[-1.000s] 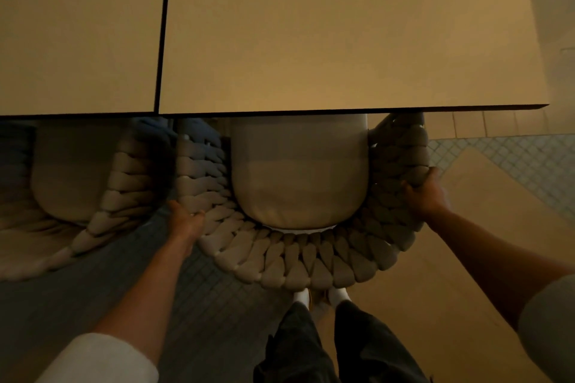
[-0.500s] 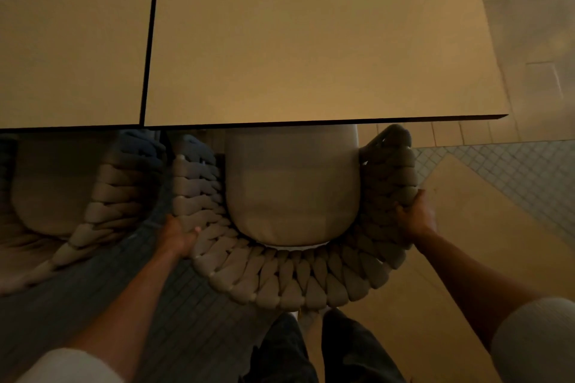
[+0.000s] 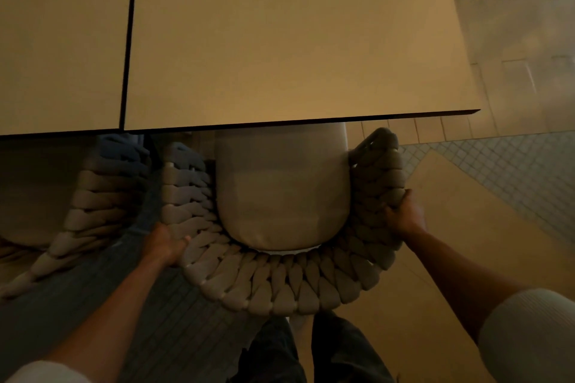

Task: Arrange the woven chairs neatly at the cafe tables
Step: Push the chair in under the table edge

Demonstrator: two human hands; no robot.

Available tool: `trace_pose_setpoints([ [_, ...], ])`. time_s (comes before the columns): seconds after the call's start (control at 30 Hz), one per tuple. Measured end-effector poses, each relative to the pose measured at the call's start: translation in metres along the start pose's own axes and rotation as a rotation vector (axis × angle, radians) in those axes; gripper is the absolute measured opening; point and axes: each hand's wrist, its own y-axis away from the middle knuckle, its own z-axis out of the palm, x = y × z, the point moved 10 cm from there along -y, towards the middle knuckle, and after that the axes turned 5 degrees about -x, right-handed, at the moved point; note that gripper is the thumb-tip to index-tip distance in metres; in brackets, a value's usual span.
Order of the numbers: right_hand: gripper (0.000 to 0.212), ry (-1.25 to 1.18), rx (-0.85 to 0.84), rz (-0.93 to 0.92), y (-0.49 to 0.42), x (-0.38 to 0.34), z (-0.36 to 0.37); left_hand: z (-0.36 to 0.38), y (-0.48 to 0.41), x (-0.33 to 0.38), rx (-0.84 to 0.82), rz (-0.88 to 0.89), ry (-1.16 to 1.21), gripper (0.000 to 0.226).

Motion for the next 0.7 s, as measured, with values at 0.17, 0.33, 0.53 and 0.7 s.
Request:
trace_pose_setpoints([
  [0.17,0.045,-0.019,-0.017,0.004,0.002,-0.001,0.003,-0.001,-0.001,0.002,0.011,0.017,0.001,0.055],
  [0.33,0.046,0.000,-0.034,0.008,-0.002,0.001,0.003,0.001,0.009,0.010,0.050,0.029,0.067,0.048],
  [0.53,0.048,-0.019,-0.053,-0.002,-0.009,0.000,0.005,-0.004,-0.005,0.002,0.130,-0.018,0.189,0.083],
  [0.7,0.057,0.030,-0.057,-0.034,-0.013,-0.015,0.001,-0.017,0.016,0.020,0.174,-0.027,0.159,0.065],
])
